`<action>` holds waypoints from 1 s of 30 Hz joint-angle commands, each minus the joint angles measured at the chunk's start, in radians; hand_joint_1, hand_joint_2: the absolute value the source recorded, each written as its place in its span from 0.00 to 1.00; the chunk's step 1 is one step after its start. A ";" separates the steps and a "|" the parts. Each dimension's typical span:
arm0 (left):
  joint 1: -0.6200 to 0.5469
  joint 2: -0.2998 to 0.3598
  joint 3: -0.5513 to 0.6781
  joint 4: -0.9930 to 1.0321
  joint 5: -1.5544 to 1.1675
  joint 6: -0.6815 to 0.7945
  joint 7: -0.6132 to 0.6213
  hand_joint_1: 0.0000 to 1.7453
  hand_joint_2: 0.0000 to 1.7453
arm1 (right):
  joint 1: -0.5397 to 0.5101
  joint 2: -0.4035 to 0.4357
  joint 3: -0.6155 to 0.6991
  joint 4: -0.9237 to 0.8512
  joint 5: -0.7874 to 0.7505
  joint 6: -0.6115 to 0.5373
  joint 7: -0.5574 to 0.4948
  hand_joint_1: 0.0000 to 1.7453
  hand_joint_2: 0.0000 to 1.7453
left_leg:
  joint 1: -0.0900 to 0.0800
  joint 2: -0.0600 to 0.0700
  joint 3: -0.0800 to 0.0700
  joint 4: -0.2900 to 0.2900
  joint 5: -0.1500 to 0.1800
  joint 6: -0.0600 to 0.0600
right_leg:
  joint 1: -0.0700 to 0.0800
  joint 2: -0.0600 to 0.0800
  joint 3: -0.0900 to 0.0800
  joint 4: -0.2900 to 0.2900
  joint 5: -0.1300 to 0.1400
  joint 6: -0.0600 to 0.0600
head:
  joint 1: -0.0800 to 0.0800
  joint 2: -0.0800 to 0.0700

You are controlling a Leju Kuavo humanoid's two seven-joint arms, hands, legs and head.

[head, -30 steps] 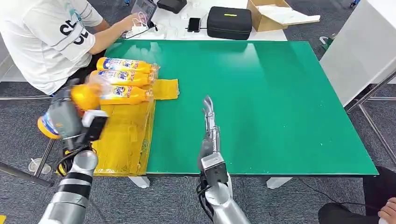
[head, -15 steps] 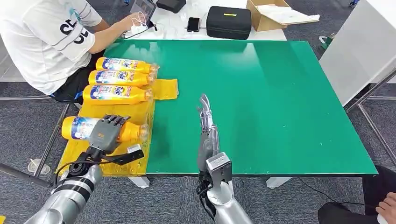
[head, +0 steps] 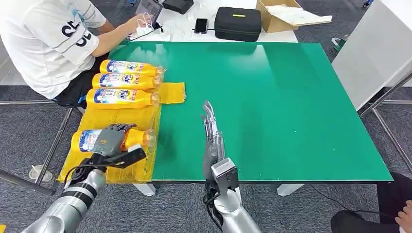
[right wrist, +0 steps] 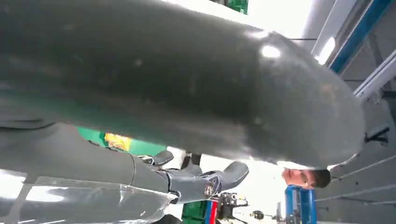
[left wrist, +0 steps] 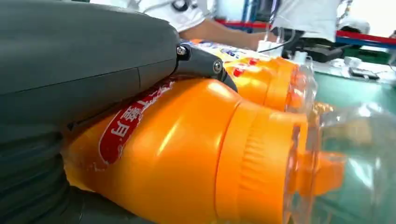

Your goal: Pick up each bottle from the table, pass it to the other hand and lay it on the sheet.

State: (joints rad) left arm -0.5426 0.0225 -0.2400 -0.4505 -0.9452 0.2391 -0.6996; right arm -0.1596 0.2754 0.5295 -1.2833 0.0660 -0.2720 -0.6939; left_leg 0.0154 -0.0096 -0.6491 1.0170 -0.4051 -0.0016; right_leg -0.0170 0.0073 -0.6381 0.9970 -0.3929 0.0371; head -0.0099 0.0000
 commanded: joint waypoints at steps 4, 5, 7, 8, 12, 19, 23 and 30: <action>0.015 0.028 -0.117 0.021 0.150 -0.205 0.001 0.00 1.00 | -0.053 -0.001 0.011 0.140 0.012 0.034 0.023 0.00 0.00 | 0.000 0.004 0.008 -0.002 -0.002 0.001 | 0.001 0.002 0.008 -0.003 0.000 -0.001 | 0.000 0.000; 0.017 0.035 -0.134 0.027 0.148 -0.207 0.001 0.00 1.00 | -0.055 0.000 0.008 0.147 0.012 0.038 0.024 0.00 0.00 | 0.001 0.004 0.009 -0.001 -0.002 0.001 | 0.001 0.002 0.009 -0.003 -0.001 -0.002 | 0.000 0.000; 0.015 0.041 -0.153 0.033 0.142 -0.220 0.001 0.00 1.00 | -0.059 -0.001 0.008 0.156 0.007 0.051 0.031 0.00 0.00 | 0.000 0.002 0.009 -0.002 -0.001 0.001 | 0.001 0.001 0.009 -0.002 -0.001 -0.002 | 0.000 0.000; 0.015 0.041 -0.153 0.033 0.142 -0.220 0.001 0.00 1.00 | -0.059 -0.001 0.008 0.156 0.007 0.051 0.031 0.00 0.00 | 0.000 0.002 0.011 -0.002 -0.002 0.001 | 0.001 0.001 0.011 -0.003 -0.001 -0.002 | 0.000 0.000; 0.015 0.041 -0.153 0.033 0.142 -0.220 0.001 0.00 1.00 | -0.059 -0.001 0.008 0.156 0.007 0.051 0.031 0.00 0.00 | 0.000 0.001 0.010 -0.002 -0.001 0.001 | 0.000 0.001 0.010 -0.002 0.000 -0.001 | 0.000 0.000; 0.015 0.041 -0.153 0.033 0.142 -0.220 0.001 0.00 1.00 | -0.059 -0.001 0.008 0.156 0.007 0.051 0.031 0.00 0.00 | 0.000 0.001 0.011 -0.002 -0.002 0.001 | 0.001 0.001 0.011 -0.002 -0.001 -0.001 | 0.000 0.000; 0.010 0.051 -0.172 0.043 0.133 -0.230 0.001 0.00 1.00 | -0.062 0.000 0.002 0.161 0.003 0.058 0.033 0.00 0.00 | -0.001 0.000 0.009 -0.001 -0.001 0.001 | 0.000 0.000 0.010 -0.001 -0.001 -0.001 | 0.000 0.000; 0.007 0.076 -0.213 0.046 0.179 -0.345 0.001 0.00 1.00 | -0.070 0.006 -0.015 0.190 -0.005 0.071 0.037 0.00 0.00 | 0.000 0.002 0.012 -0.002 -0.001 0.001 | 0.001 0.001 0.012 -0.002 -0.001 -0.002 | 0.000 0.000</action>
State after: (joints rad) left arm -0.5563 0.0698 -0.3769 -0.4608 -0.8080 0.0011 -0.7019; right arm -0.1827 0.2937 0.5268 -1.1784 0.0668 -0.2079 -0.6626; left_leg 0.0150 -0.0125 -0.6431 1.0168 -0.4050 -0.0015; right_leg -0.0173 0.0056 -0.6308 0.9970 -0.3935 0.0372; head -0.0095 0.0000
